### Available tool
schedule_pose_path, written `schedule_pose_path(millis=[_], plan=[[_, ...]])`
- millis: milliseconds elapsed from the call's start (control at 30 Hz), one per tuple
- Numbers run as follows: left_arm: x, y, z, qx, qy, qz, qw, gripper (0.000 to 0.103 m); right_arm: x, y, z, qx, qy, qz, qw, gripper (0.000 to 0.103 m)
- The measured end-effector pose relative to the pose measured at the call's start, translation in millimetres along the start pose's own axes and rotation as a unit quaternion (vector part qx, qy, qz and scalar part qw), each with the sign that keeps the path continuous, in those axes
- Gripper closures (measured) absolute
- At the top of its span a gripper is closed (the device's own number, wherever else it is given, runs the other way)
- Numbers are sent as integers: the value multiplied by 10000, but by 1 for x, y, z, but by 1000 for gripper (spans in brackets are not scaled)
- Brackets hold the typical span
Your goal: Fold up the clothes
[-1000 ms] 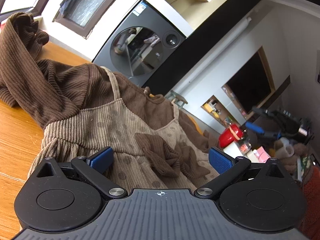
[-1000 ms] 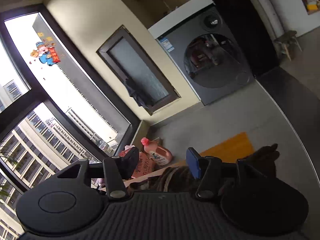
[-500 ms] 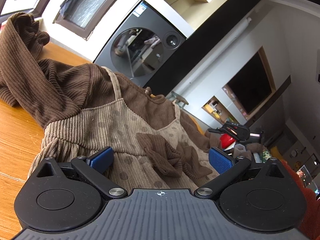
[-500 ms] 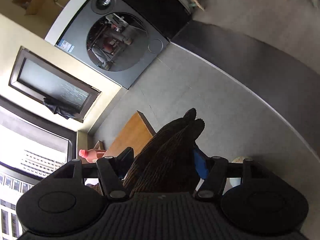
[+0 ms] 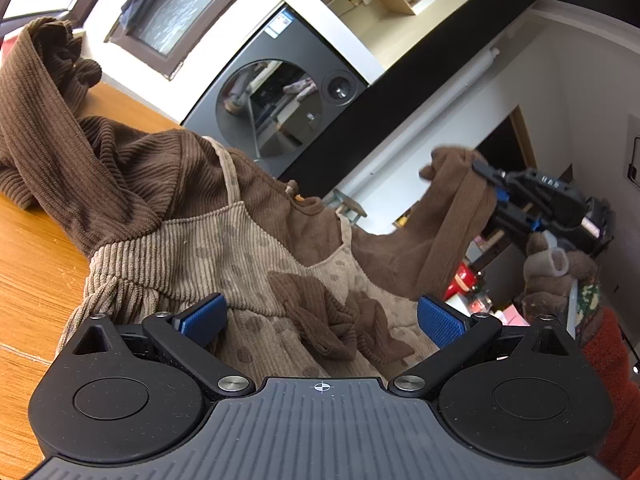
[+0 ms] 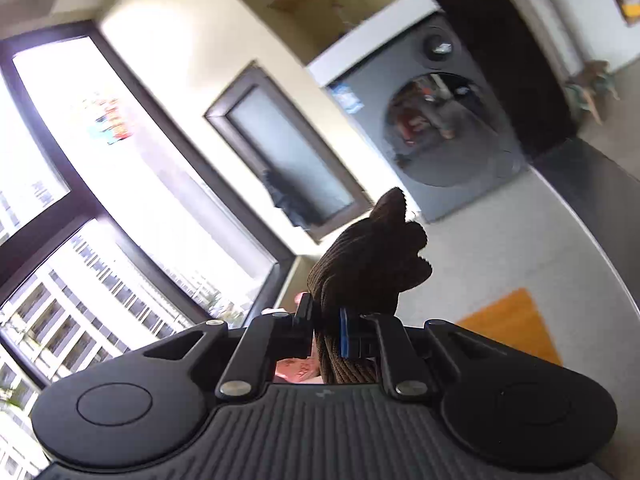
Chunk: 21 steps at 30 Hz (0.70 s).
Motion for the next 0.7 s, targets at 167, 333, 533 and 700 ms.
schedule_pose_path(millis=[167, 333, 533, 700], plan=[[0, 0, 0, -31, 16, -1, 10000, 0, -39, 87, 58, 1014, 745, -1039, 9866, 89], [-2, -1, 1, -105, 100, -37, 9999, 0, -37, 112, 80, 1494, 934, -1394, 9744, 45], [-3, -2, 2, -194, 201, -80, 9996, 0, -19, 31, 96, 775, 1067, -449, 9902, 34], [-5, -4, 2, -265, 296, -118, 9991, 0, 15, -52, 141, -279, 1082, 343, 9931, 39]])
Point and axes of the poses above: each gripper's, at about its wrist camera, not at the fingertips, and x roughly against the way its jaws point, y to its left, z to its underside, the point moved 5 cm from there along -x, roughly the way its jaws point, and after that the axes turned 13 degrees about -y, right-handed, at the moved point
